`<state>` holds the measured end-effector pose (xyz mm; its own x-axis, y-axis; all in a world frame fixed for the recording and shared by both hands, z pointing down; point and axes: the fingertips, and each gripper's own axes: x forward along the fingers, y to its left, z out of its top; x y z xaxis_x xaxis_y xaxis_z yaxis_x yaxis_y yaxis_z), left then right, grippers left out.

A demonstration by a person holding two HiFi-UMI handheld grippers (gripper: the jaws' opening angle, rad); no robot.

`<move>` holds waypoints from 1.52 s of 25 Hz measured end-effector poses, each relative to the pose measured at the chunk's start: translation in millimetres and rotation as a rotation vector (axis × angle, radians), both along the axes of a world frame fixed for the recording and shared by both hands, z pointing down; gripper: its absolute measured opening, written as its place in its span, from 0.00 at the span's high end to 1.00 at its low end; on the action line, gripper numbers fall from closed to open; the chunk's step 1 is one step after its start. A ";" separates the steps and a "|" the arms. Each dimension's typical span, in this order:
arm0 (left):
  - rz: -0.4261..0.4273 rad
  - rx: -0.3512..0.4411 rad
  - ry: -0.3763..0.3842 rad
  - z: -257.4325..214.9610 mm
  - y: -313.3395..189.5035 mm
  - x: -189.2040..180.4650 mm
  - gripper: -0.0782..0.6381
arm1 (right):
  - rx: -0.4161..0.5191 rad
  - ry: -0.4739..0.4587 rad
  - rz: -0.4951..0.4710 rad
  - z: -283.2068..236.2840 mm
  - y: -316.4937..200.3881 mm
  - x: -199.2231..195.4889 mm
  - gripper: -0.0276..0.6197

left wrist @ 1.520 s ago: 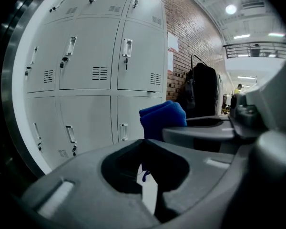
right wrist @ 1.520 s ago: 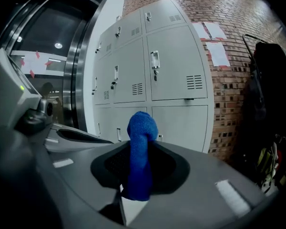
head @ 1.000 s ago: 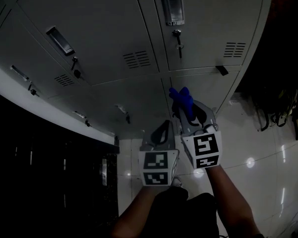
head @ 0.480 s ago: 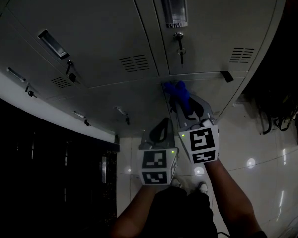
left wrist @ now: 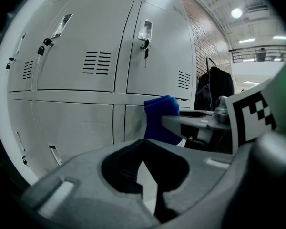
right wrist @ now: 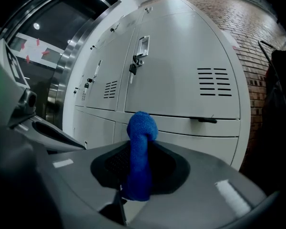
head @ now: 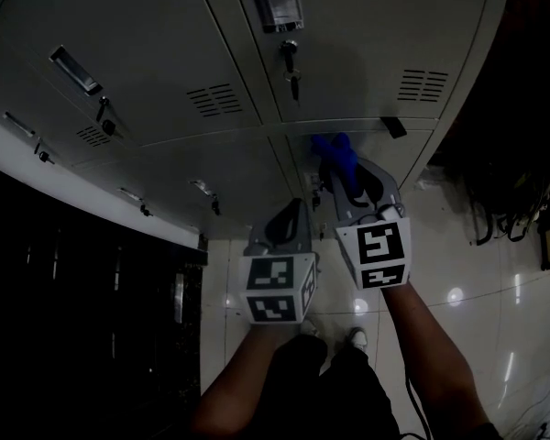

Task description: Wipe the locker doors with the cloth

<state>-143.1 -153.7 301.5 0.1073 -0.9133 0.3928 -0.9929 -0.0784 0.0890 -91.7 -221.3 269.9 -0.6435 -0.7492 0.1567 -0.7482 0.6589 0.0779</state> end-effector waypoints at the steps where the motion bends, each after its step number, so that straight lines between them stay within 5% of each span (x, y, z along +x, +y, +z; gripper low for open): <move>1: -0.004 0.001 -0.002 0.6 -0.7 2.1 0.89 | 0.000 0.001 0.005 0.6 -2.0 6.3 0.83; 24: -0.089 0.013 0.009 5.1 -8.3 55.9 0.89 | 0.013 -0.008 0.134 19.4 -43.4 142.9 0.83; 31: -0.100 0.036 0.022 3.8 -5.2 52.9 0.89 | 0.034 -0.062 0.086 9.2 -17.3 124.2 0.83; 38: -0.119 0.041 0.034 4.6 9.9 17.1 0.89 | 0.021 -0.075 -0.031 23.5 26.3 35.0 0.83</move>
<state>-126.0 -143.8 306.1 0.0102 -0.9356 0.3529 -0.9919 0.0352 0.1220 -56.6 -195.0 293.4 -0.6757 -0.7315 0.0916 -0.7318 0.6806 0.0364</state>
